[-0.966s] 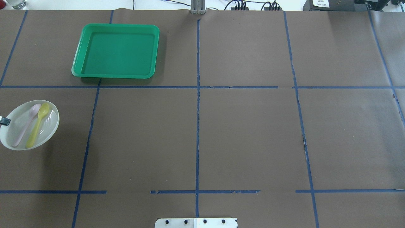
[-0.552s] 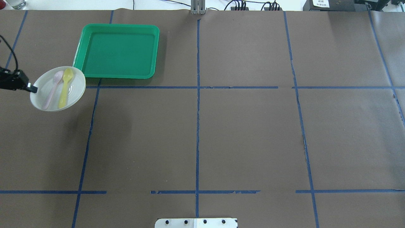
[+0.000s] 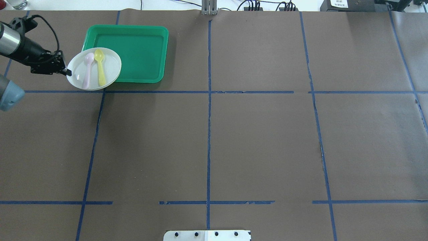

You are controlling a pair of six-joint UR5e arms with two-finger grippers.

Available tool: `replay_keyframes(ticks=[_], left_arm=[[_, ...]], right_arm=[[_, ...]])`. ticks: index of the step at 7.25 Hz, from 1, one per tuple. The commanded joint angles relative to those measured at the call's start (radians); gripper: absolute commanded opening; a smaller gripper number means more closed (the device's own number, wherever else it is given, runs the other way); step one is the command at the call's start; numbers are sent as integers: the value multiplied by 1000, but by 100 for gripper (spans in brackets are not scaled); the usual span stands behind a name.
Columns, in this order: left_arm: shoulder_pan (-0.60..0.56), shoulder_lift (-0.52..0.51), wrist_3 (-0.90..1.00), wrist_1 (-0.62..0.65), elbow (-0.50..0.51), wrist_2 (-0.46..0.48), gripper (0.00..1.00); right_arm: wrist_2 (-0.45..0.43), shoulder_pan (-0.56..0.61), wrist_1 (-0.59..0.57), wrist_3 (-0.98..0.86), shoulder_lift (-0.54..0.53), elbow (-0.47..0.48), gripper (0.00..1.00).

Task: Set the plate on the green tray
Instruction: 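Lift the plate with spoons using the left gripper toward the green tray, then lower the plate into the green tray and open the left gripper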

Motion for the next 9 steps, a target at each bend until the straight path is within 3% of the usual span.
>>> replay_keyframes(ticks=[1,3,6,7,8,9], left_arm=[[33,-85,-153,-87,118,65,0],[55,-99,-249,-188,188,128,0],[64,-97,-249,-199,192,146,0],[64,-94,-246,-201,191,145,17],[64,-85,-238,-218,188,142,65],[64,-73,-196,-216,176,139,100]], right_arm=[[0,0,1,0,-1,0,100],[0,0,0,0,-1,0,100],[0,0,1,0,0,0,100],[0,0,0,0,0,0,100],[0,0,0,0,-1,0,100],[0,0,0,0,-1,0,100]])
